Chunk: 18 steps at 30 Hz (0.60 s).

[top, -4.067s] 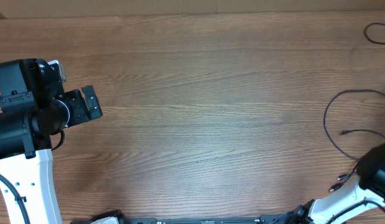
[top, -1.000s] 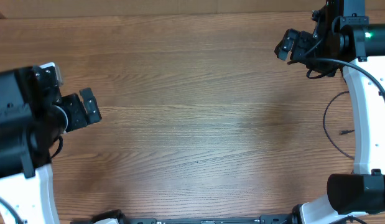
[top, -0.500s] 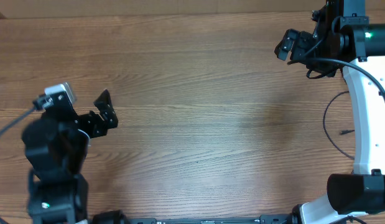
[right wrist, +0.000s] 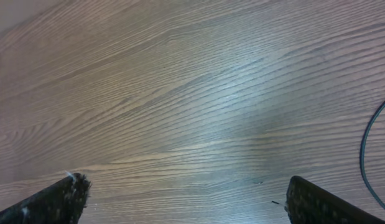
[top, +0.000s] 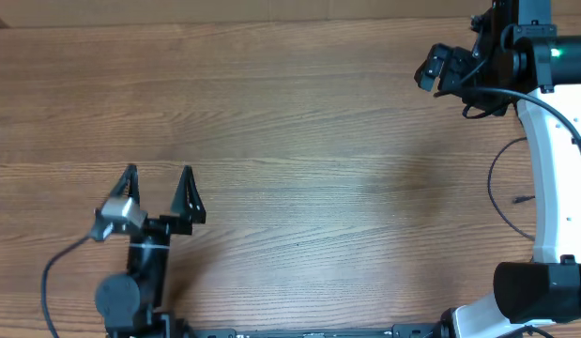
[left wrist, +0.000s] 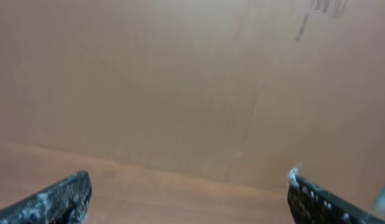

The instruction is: Untangle cables

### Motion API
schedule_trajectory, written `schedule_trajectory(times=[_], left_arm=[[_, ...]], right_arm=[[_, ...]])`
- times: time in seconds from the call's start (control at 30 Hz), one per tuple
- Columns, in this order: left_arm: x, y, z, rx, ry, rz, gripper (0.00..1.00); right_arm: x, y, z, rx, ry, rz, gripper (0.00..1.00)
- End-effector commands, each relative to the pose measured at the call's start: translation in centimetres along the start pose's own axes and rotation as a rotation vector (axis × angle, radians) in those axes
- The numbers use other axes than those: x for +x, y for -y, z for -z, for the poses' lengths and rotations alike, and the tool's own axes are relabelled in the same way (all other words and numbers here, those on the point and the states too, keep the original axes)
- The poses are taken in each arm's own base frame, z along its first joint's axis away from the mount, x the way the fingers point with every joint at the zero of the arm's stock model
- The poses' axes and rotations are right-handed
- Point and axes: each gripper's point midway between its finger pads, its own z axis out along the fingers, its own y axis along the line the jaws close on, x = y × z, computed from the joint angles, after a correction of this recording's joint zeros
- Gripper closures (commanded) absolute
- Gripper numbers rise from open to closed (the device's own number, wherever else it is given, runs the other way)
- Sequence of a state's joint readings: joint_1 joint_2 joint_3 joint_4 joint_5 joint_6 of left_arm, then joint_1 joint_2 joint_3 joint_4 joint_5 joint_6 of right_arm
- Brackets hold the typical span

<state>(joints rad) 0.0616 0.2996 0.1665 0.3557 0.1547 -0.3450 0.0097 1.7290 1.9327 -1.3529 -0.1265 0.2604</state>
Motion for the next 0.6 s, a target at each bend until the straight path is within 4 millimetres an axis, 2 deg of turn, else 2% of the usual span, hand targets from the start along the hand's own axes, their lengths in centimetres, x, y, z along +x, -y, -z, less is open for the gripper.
schedule_trajectory(times=[0.0,0.1,0.27,0.33,0.43,0.57], left_arm=[[0.5,-2.0,1.4,-0.096,0.094,0.089,0.00],[1.5,-3.1,2.2,-0.140,0.123,0.123,0.00],[3.6,-4.2,3.0,-0.203,0.044,0.119,0.00],[5.1,-4.9,3.1,-0.239,-0.013,0.117,0.00],[9.7,-6.4,4.1,-0.315,-0.201,0.109,0.00],[10.2,-4.5,3.8,-0.189,-0.256,-0.058,0.00]], right_arm=[[-0.4,-0.3,0.8,-0.009,0.028,0.013,0.00],[-0.4,-0.3,0.8,-0.009,0.028,0.013,0.00],[-0.4,-0.3,0.8,-0.009,0.028,0.013,0.00],[-0.4,-0.3,0.8,-0.009,0.028,0.013,0.00],[-0.4,-0.3,0.8,-0.009,0.028,0.013,0.00],[-0.4,-0.3,0.8,-0.009,0.028,0.013,0.00]])
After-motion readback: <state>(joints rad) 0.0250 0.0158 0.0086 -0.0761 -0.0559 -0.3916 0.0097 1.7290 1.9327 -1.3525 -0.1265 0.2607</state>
